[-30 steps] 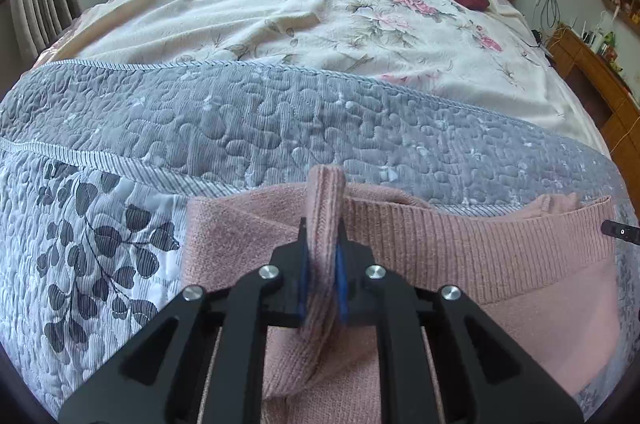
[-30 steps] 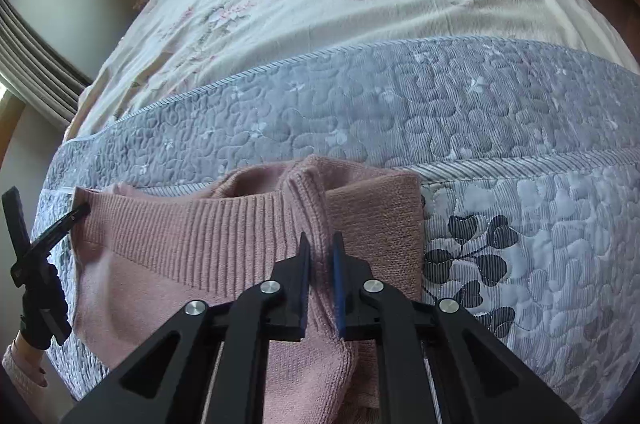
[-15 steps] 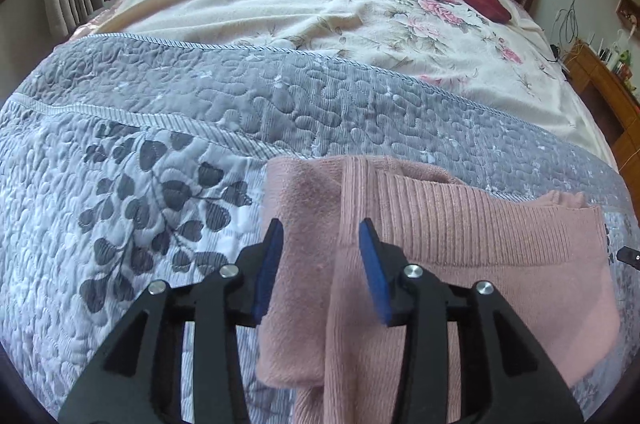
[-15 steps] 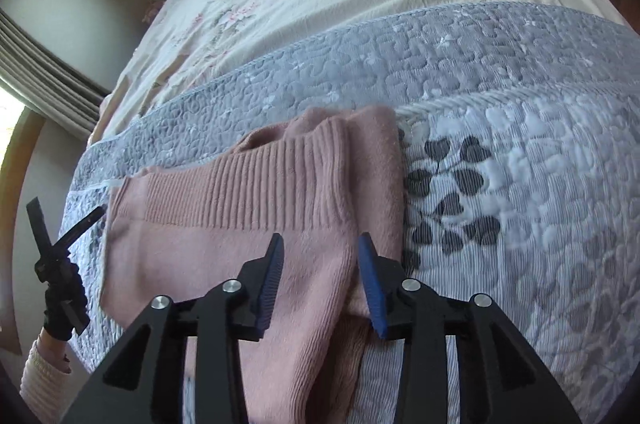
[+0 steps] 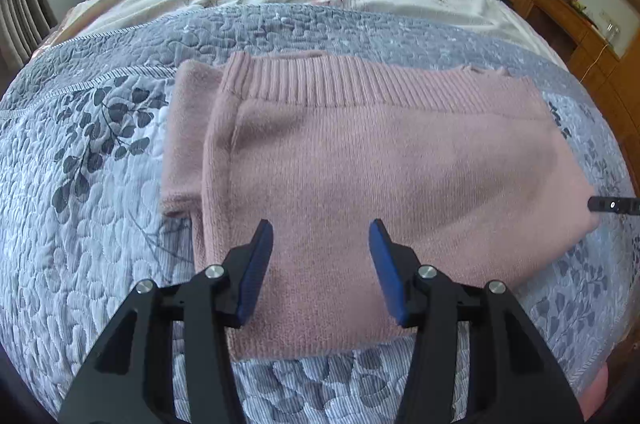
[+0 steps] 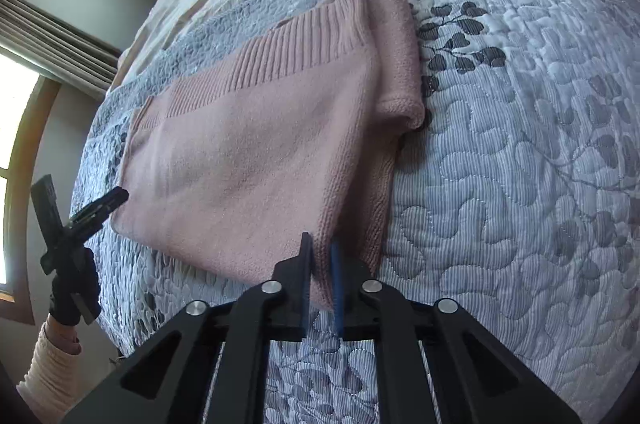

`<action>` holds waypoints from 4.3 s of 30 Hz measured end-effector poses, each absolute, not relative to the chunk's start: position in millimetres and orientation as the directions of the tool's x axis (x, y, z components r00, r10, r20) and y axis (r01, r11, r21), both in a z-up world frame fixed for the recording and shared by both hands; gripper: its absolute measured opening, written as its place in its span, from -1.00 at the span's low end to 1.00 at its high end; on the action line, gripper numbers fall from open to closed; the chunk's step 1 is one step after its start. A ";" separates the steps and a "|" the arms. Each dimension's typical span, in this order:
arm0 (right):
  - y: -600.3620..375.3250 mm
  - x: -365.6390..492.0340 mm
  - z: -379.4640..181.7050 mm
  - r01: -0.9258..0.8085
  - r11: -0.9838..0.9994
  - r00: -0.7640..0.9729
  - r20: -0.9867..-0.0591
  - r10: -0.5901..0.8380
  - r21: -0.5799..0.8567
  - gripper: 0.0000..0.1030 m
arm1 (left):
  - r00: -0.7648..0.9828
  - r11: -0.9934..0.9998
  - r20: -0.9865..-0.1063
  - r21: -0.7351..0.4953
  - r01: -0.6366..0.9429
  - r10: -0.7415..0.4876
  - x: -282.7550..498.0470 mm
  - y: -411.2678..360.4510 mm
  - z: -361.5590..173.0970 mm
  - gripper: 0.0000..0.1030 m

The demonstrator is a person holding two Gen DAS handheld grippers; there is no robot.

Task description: Fold small clothes

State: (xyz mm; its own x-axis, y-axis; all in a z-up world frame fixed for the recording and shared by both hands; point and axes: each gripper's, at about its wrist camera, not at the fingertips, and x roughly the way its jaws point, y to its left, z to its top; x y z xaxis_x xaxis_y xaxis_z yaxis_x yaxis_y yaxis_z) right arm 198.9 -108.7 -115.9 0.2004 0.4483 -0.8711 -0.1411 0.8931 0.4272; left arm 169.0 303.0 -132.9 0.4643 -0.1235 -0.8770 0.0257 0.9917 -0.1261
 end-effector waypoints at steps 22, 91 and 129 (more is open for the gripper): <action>-133.2 224.5 -109.0 -0.095 0.901 0.269 -0.860 0.433 0.423 0.18 | 0.451 0.988 -0.881 -0.156 0.016 -0.146 182.0 295.9 -134.3 0.01; 73.6 305.1 -108.4 -0.305 0.859 0.087 -0.886 0.455 0.411 -0.42 | 0.469 0.907 -0.805 -0.421 -0.018 -0.364 212.8 311.3 -114.9 0.11; -72.1 263.1 -145.9 -0.080 0.827 0.125 -0.818 0.562 0.556 -0.03 | 0.351 0.777 -0.742 -0.627 -0.060 -0.571 304.8 193.7 -152.9 -0.65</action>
State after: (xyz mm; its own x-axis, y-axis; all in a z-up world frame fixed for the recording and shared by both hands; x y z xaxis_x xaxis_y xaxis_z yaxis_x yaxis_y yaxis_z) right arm 263.1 -72.1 -145.9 0.1254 0.5618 -0.8177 -0.0795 0.8273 0.5561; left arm 304.8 193.7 -152.9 0.3507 -0.5715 -0.7419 -0.0605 0.7768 -0.6269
